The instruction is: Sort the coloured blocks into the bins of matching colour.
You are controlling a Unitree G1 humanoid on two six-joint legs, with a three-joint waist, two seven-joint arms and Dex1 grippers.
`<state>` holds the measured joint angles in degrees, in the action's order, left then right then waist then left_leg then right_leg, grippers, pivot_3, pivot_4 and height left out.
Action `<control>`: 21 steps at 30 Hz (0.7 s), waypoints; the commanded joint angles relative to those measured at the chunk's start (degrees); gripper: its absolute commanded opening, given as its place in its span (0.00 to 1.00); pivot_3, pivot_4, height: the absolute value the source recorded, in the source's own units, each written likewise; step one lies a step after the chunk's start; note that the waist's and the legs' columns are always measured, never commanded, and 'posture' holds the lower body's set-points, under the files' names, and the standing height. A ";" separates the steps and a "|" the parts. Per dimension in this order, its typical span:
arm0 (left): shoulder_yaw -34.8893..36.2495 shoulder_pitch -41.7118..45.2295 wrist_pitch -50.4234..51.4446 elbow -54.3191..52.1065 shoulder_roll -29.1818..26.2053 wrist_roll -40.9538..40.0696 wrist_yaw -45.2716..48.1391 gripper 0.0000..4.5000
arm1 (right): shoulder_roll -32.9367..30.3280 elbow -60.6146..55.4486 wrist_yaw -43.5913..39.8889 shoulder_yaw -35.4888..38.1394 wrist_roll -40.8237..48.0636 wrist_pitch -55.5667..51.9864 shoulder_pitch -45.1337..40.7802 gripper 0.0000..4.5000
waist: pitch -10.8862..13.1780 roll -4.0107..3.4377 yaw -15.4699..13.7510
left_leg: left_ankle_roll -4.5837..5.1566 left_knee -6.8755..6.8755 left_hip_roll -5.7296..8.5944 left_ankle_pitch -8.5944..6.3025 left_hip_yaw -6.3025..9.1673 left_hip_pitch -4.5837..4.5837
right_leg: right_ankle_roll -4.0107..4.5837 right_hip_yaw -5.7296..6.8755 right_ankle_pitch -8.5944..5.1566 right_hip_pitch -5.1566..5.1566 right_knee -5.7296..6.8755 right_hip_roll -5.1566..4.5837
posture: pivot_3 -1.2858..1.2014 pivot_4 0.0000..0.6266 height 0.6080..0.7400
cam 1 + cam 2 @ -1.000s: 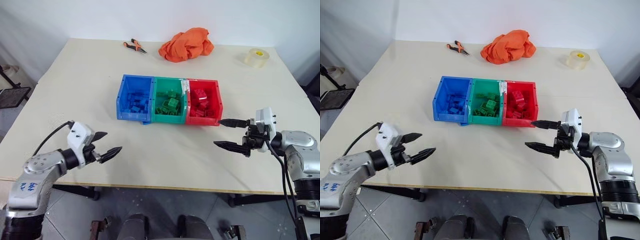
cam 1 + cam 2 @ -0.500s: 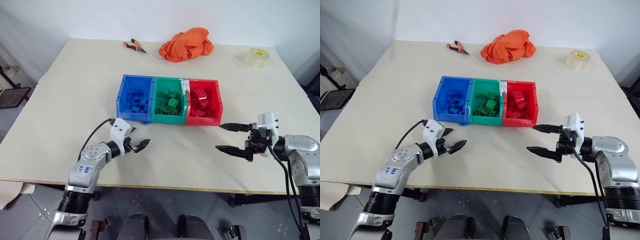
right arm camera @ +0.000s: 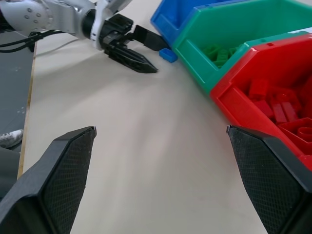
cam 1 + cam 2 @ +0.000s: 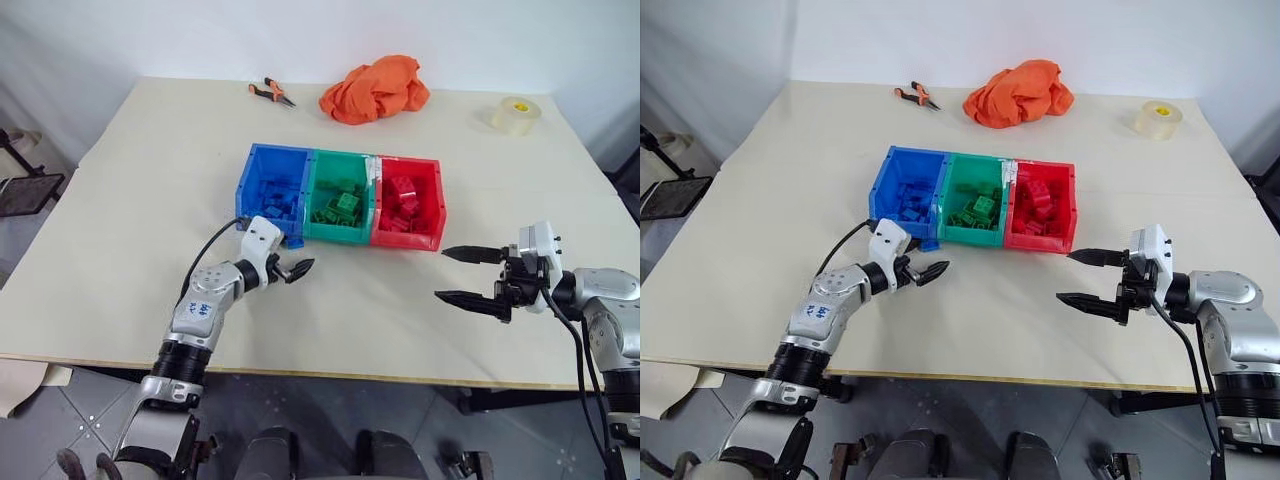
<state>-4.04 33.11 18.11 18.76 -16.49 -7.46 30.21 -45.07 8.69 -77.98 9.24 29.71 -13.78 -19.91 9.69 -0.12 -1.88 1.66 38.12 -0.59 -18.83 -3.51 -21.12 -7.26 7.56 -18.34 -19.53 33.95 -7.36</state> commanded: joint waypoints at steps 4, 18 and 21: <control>-0.92 3.43 -4.11 5.78 1.72 1.30 1.16 1.00 | -2.04 -2.12 -0.34 2.16 1.15 -0.37 0.08 1.00 | 0.00 0.00 -0.03 | 0.01 0.00 0.02 0.00 0.00 -0.01 | -0.01 0.01 0.01 -0.01 0.01 -0.01 | 0.52 0.24 1.00; -2.57 0.25 1.74 -0.26 1.51 1.53 4.10 0.60 | -2.17 -3.52 0.55 3.00 1.45 -0.37 1.67 1.00 | 0.00 0.00 -0.26 | 0.02 -0.01 0.02 0.00 -0.02 0.00 | -0.03 -0.01 0.02 -0.01 0.00 -0.01 | 0.52 0.24 1.00; -2.12 -0.86 2.92 -2.78 0.37 1.24 4.46 0.38 | -2.03 -3.62 0.78 2.92 1.48 -0.17 1.73 1.00 | 0.00 0.01 0.01 | 0.02 -0.01 0.02 0.00 -0.02 0.00 | -0.03 -0.01 0.02 -0.01 0.00 -0.01 | 0.52 0.24 1.00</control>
<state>-6.01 33.48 19.77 17.74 -15.48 -6.18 33.99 -45.97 6.84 -77.39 9.89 30.28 -14.11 -18.47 9.68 -0.11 -1.87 1.67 38.11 -0.58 -18.82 -3.52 -21.11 -7.29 7.55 -18.33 -19.54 33.95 -7.37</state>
